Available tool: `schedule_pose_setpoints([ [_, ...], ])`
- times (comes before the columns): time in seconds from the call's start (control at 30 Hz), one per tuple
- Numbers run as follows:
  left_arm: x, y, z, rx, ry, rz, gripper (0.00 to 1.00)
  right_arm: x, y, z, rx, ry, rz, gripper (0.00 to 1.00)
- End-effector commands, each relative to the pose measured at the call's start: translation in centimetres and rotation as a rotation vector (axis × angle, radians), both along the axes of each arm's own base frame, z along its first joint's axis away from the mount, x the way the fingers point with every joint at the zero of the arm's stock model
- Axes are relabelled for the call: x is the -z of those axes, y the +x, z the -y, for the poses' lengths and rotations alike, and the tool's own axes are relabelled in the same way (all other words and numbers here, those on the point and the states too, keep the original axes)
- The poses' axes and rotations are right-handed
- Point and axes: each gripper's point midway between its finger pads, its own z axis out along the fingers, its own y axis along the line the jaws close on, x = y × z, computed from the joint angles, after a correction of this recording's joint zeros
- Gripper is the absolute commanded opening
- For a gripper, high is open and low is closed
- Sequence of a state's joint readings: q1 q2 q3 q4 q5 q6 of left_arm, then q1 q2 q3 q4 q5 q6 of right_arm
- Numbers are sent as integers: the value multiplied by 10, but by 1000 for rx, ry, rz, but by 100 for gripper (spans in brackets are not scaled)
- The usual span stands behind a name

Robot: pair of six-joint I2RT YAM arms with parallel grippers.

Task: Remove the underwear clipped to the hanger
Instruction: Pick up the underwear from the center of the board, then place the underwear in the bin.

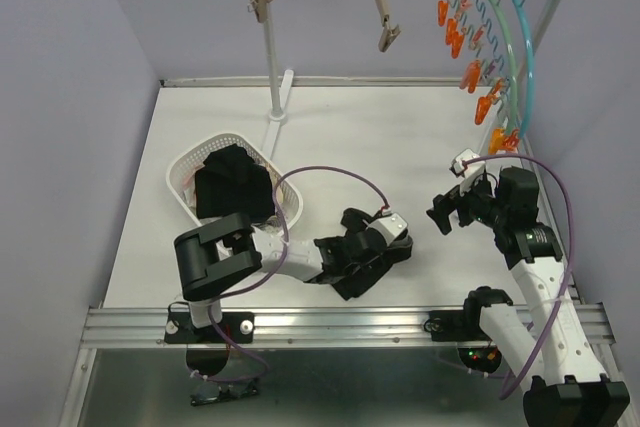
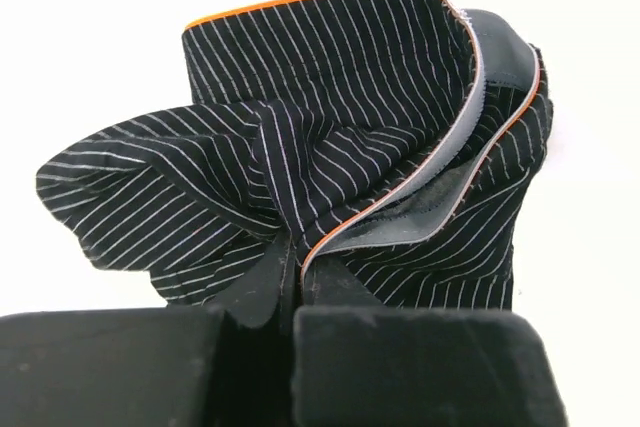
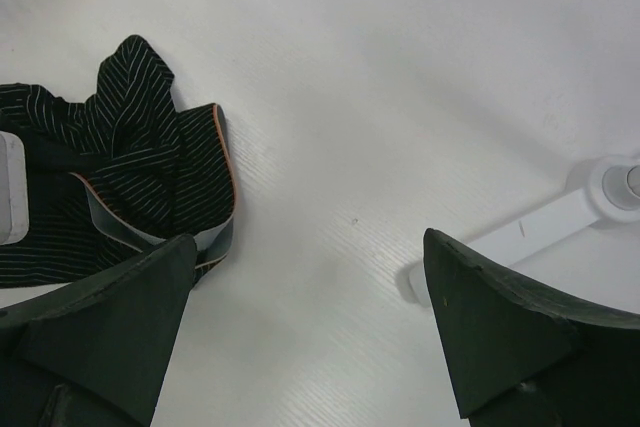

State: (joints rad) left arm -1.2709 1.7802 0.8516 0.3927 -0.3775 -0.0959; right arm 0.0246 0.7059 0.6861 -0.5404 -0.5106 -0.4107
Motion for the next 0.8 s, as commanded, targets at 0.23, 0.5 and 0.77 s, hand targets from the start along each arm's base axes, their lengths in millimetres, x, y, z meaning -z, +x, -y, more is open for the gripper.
schedule_pose_setpoints([
  [0.23, -143, 28, -69, -244, -223, 244, 0, -8, 4, 1, 2, 14, 59, 100],
  [0.5, -265, 72, -228, -632, -504, 409, 0, -11, 3, 1, -4, 10, 73, 100],
  [0.77, -304, 97, -333, -939, -407, 532, 0, -10, 3, 1, -3, 8, 73, 100],
])
